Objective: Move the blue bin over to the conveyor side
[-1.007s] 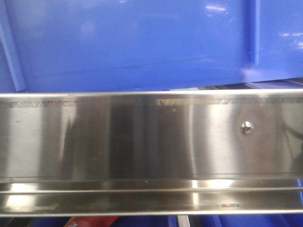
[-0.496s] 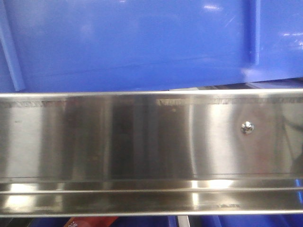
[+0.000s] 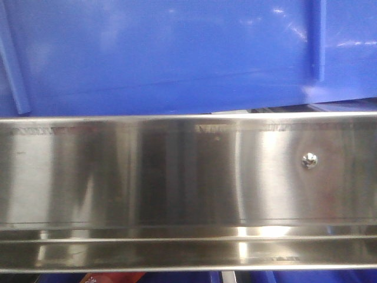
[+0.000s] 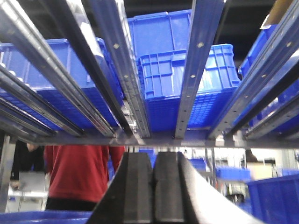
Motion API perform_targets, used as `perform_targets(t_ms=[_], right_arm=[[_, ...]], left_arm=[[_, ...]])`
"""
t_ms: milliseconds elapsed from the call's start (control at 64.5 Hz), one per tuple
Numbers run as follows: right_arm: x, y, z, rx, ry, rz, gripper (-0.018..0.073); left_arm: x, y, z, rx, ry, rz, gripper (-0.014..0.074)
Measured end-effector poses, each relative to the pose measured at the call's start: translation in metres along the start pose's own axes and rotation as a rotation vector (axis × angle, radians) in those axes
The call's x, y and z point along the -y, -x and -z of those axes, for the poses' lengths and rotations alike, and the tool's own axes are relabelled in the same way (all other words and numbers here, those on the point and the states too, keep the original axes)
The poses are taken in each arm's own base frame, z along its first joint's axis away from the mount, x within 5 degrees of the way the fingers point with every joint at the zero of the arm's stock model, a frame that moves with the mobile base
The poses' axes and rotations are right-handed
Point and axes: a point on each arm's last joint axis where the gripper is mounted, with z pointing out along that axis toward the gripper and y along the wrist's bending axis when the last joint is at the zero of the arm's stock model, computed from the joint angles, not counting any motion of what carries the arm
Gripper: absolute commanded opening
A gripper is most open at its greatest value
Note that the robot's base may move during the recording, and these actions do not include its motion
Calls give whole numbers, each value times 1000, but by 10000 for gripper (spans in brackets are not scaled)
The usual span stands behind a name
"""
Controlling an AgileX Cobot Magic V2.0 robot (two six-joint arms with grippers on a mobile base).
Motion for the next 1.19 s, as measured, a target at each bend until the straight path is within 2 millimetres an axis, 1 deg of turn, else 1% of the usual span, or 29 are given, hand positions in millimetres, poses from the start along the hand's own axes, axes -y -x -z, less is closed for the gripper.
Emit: perform_targets(t_ms=[77, 124, 232, 310, 356, 418, 480, 527, 542, 604, 651, 713, 821, 1007, 1085, 1193], right_arm=[[0, 13, -12, -89, -1, 0, -89], [0, 19, -21, -158, -1, 0, -89], [0, 30, -50, -352, -3, 0, -89], [0, 31, -71, -512, -4, 0, -89], [0, 37, -83, -585, -4, 0, -89], [0, 37, -100, -733, -5, 0, -89], [0, 36, -119, -864, -6, 0, -89], [0, 37, -131, -936, -7, 0, -89], [0, 40, -135, -943, -7, 0, -89], [0, 41, -147, -988, -7, 0, -89], [0, 41, -159, -1003, -7, 0, -89], [0, 41, -169, -1009, -7, 0, -89], [-1, 35, -179, -1031, -3, -8, -89], [-2, 23, -189, -1062, 5, -21, -89], [-2, 19, -198, -1079, 7, -25, -88], [-2, 13, -210, -1155, 8, -26, -78]], left_arm=[[-1, 16, -6, -36, -1, 0, 11], [-1, 21, -11, -92, -2, 0, 11], [-2, 38, -29, -224, -7, 0, 11], [-3, 45, -45, -350, -11, 2, 11], [-3, 48, -53, -438, -14, 2, 11], [-3, 57, -66, -547, -21, 12, 11], [-3, 60, -82, -672, -29, 19, 11], [-2, 62, -89, -747, -33, 21, 11], [-3, 65, -92, -756, -34, 21, 11], [-2, 65, -104, -810, -37, 23, 11], [-2, 66, -112, -821, -37, 23, 11], [-2, 66, -120, -822, -37, 23, 11], [-2, 66, -130, -788, -36, 25, 11], [-2, 63, -145, -742, -31, 31, 11], [-2, 58, -155, -759, -33, 37, 11], [1, 49, -177, -799, -45, 72, 11]])
